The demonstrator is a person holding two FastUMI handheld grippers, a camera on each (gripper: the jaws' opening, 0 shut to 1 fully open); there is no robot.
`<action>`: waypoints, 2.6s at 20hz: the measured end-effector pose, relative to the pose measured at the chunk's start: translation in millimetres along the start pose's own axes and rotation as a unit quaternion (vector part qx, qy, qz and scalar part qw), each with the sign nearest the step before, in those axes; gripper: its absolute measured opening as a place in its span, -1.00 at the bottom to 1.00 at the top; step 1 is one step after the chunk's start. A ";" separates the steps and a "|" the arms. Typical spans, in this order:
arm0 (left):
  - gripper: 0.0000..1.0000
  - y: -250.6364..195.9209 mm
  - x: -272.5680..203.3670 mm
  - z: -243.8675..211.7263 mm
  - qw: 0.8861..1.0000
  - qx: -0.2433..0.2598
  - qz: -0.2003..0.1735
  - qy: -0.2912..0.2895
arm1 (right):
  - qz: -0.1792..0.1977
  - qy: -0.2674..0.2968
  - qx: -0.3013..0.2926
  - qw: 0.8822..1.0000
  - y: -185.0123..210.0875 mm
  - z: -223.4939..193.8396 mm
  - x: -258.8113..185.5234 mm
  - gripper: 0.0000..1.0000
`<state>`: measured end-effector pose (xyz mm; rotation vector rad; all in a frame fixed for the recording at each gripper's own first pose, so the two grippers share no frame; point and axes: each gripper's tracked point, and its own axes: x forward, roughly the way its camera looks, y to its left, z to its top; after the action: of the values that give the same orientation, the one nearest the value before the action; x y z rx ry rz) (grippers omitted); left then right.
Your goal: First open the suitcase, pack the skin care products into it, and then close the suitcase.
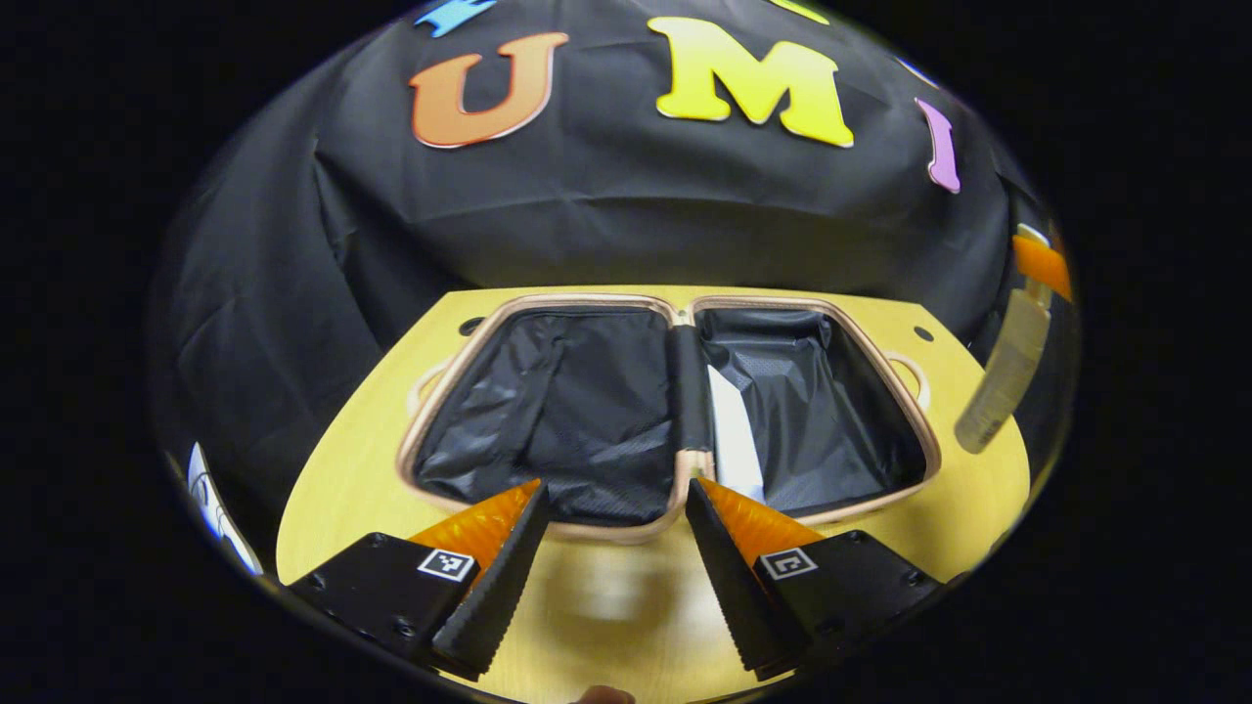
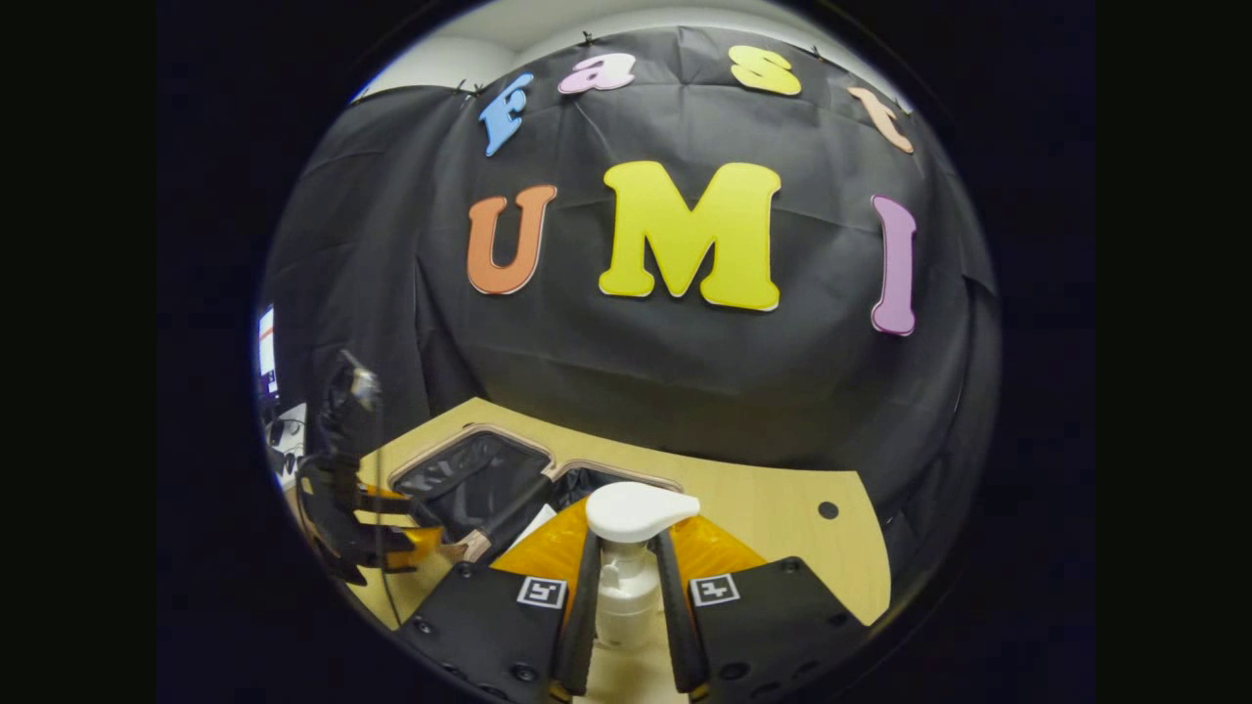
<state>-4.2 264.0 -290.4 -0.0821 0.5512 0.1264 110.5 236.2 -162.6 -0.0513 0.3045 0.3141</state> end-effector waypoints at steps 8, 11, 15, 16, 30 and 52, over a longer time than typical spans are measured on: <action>0.80 37.8 -8.8 0.7 1.000 -0.016 0.009 -0.020 | 0.013 0.064 0.016 0.998 35.0 -57.3 39.6 -0.41; 0.80 44.1 -9.4 8.4 0.999 -0.020 0.013 -0.029 | 0.007 0.095 0.023 0.995 33.4 -75.8 61.3 -0.41; 0.80 53.7 -11.2 12.9 0.999 -0.027 0.018 -0.043 | -0.005 0.112 0.034 0.993 28.0 -85.9 99.2 -0.42; 0.80 58.1 -12.7 12.5 0.998 -0.029 0.021 -0.044 | -0.005 0.112 0.030 0.993 29.9 -84.0 107.4 -0.46; 0.81 145.8 -25.3 -23.0 0.989 -0.110 0.094 -0.031 | -0.038 0.278 0.068 0.957 39.6 -149.3 217.9 -0.42; 0.84 204.1 132.1 14.9 0.875 -0.479 -0.068 0.003 | 0.037 0.177 0.037 0.983 25.1 -35.8 20.8 -0.03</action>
<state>86.1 480.4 -356.3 -1.0922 0.4418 0.2545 111.3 262.7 -203.1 -0.0217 0.6716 0.3673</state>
